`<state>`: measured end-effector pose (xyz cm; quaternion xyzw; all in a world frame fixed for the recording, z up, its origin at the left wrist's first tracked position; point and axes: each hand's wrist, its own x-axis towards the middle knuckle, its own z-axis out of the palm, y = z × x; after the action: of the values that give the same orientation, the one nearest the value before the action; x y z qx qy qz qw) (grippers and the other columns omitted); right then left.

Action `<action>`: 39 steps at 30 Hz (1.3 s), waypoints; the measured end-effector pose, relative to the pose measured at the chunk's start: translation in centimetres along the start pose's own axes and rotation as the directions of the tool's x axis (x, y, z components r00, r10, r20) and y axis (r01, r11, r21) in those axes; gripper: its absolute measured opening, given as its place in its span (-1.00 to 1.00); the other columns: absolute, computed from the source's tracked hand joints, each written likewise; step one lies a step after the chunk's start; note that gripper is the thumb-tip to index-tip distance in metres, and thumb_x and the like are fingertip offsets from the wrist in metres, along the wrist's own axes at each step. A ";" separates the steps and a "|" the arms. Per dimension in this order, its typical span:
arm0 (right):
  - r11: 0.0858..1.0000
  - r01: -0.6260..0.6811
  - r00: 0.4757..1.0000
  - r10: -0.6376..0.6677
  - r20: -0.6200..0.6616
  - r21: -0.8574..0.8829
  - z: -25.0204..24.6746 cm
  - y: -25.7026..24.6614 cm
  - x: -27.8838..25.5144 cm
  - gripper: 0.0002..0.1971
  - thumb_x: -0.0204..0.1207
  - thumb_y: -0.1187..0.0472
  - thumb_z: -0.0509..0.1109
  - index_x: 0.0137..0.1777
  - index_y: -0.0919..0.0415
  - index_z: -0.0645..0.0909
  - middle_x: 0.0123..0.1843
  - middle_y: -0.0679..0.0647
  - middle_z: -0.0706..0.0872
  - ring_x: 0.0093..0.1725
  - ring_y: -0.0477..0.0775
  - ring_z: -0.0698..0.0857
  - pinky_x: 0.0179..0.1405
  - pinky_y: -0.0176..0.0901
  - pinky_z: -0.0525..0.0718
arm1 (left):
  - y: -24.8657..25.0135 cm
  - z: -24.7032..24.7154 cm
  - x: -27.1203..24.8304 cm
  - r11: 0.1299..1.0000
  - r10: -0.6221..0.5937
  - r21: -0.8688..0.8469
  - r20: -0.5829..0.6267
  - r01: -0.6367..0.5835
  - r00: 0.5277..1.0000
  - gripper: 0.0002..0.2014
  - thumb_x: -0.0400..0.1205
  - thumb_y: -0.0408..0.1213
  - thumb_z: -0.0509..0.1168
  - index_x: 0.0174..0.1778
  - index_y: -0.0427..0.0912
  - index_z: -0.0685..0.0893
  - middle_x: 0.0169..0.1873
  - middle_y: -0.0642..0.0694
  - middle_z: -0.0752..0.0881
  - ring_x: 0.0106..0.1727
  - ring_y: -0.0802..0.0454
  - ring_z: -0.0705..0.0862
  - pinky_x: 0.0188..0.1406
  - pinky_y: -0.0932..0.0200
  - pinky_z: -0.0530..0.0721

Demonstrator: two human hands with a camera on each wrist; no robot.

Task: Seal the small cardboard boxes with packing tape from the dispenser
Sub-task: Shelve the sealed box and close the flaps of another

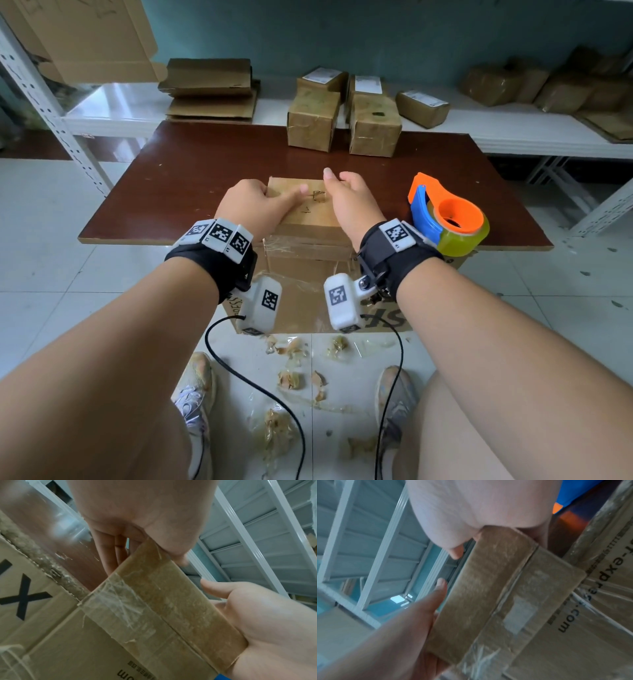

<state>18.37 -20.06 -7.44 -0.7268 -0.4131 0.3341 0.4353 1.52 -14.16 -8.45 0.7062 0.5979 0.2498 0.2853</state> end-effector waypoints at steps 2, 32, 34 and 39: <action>1.000 0.008 0.999 -0.007 0.052 -0.010 -0.5 0.1 -0.1 -0.24 0.72 -0.33 0.29 0.81 -0.01 0.24 0.71 0.01 0.47 0.62 0.12 0.51 0.39 -0.03 0.47 | -0.5 0.1 0.3 1.000 -0.009 -0.016 -0.025 0.009 1.000 -0.27 0.56 0.50 0.36 -0.16 -0.26 0.75 -0.33 -0.13 0.83 -0.28 -0.14 0.83 -0.21 -0.09 0.84; 0.989 -0.029 0.975 -0.004 -0.221 -0.144 0.7 0.4 0.6 -0.45 0.76 -0.42 0.05 0.09 0.06 0.53 -0.15 -0.10 0.66 -0.23 -0.08 0.60 -0.37 -0.08 0.34 | 2.1 1.1 -1.6 0.999 0.050 0.019 0.078 -0.051 0.996 -0.29 0.45 0.56 0.44 -0.28 -0.13 0.56 -0.39 0.00 0.66 -0.35 -0.02 0.65 -0.30 0.03 0.61; 0.989 -0.027 0.975 -0.006 -0.223 -0.144 0.7 0.3 0.6 -0.45 0.76 -0.42 0.05 0.10 0.06 0.53 -0.13 -0.09 0.67 -0.23 -0.10 0.59 -0.36 -0.07 0.35 | 1.7 0.8 -1.1 0.999 0.032 -0.019 0.072 -0.031 0.997 -0.34 0.44 0.52 0.50 -0.28 -0.09 0.59 -0.38 -0.03 0.67 -0.34 -0.03 0.66 -0.29 0.06 0.57; 0.987 -0.029 0.976 -0.005 -0.218 -0.156 0.8 0.5 0.6 -0.43 0.74 -0.46 0.02 0.09 0.04 0.53 -0.11 -0.07 0.69 -0.18 -0.02 0.64 -0.34 -0.06 0.38 | 0.9 0.7 -0.5 0.999 0.026 -0.031 -0.020 -0.026 0.999 -0.38 0.64 0.42 0.35 -0.36 -0.12 0.56 -0.44 -0.02 0.66 -0.37 -0.07 0.68 -0.37 0.12 0.52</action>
<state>18.07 -19.37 -8.28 -0.7937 -0.3836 0.2211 0.4170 2.54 -14.84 -8.32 0.7069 0.5874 0.2695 0.2873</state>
